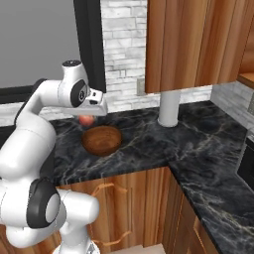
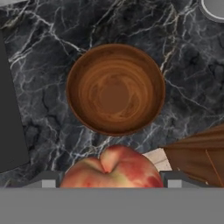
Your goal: Pick the peachs from the cabinet and place them in one bowl. Pick the mango from the sink and place it in the other bowl.
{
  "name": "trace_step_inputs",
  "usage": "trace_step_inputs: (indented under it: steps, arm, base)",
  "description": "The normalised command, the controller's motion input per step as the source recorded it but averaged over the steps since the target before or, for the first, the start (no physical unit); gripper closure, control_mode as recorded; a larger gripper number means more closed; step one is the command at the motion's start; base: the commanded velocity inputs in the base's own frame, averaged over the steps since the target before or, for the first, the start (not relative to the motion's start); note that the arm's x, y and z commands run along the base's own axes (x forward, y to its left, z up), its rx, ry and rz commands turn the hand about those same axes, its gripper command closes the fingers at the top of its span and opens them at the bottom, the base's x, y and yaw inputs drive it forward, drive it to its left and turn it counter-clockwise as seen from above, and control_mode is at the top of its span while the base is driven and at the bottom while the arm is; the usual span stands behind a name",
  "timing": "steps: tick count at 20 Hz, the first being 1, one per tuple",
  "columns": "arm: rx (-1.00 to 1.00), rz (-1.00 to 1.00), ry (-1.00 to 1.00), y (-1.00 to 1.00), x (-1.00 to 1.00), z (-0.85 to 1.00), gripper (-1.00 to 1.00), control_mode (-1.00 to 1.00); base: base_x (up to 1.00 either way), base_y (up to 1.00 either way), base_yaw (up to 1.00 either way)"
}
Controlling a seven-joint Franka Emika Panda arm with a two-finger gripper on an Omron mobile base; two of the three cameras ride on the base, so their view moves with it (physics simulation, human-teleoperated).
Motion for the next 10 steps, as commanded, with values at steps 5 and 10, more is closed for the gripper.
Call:
trace_step_inputs:
  steps: [5, 10]
  arm:
    - [-0.01, 0.00, 0.00, 0.00, 0.12, -0.21, 1.00, -1.00]
    - [0.00, 0.00, 0.00, 0.00, 0.11, -0.18, 1.00, -1.00]
  base:
    - [0.00, 0.00, 0.00]
    - [0.00, 0.00, 0.00]
